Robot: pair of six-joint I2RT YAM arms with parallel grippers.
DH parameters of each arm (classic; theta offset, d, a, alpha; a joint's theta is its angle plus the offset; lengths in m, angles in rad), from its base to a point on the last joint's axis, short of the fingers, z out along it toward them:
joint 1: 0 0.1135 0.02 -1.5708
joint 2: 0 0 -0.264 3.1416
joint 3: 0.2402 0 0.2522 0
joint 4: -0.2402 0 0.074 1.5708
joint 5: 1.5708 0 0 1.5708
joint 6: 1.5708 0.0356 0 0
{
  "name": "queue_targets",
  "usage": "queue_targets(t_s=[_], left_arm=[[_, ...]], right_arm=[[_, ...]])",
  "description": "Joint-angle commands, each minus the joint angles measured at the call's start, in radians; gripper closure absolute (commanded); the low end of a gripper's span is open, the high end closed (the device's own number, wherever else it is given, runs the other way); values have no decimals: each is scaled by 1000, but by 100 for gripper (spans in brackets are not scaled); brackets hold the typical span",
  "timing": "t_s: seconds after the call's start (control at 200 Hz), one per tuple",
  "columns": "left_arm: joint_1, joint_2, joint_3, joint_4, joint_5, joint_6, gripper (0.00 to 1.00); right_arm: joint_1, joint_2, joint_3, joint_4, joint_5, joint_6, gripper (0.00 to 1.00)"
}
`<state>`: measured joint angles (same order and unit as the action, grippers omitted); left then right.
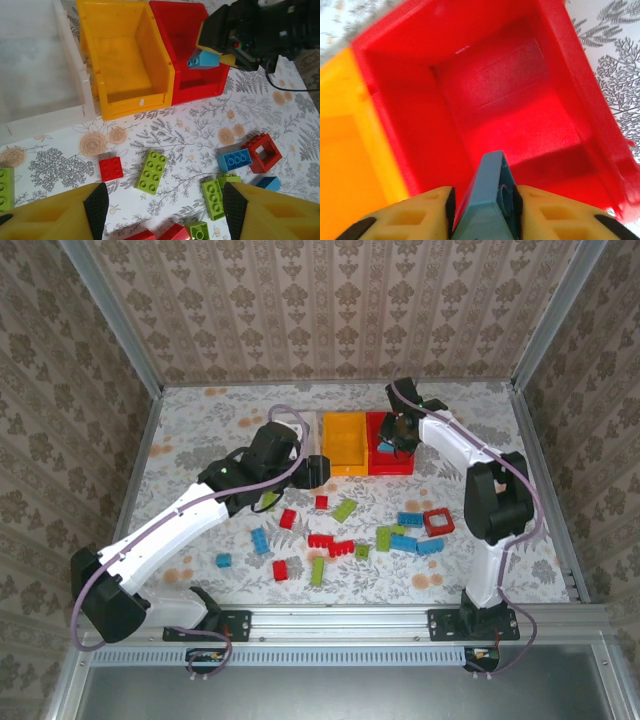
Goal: Sort the legos into containers by color
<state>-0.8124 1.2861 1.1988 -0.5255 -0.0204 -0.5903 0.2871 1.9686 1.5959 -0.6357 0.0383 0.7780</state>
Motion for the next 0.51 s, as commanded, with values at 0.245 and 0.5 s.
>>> queue_targets(t_s=[0.245, 0.5], left_arm=[[-3, 38, -13, -67, -16, 12, 35], [-7, 94, -68, -126, 42, 9, 40]], right_arm=[[18, -26, 48, -106, 30, -51, 40], [69, -253, -71, -49, 26, -164, 41]])
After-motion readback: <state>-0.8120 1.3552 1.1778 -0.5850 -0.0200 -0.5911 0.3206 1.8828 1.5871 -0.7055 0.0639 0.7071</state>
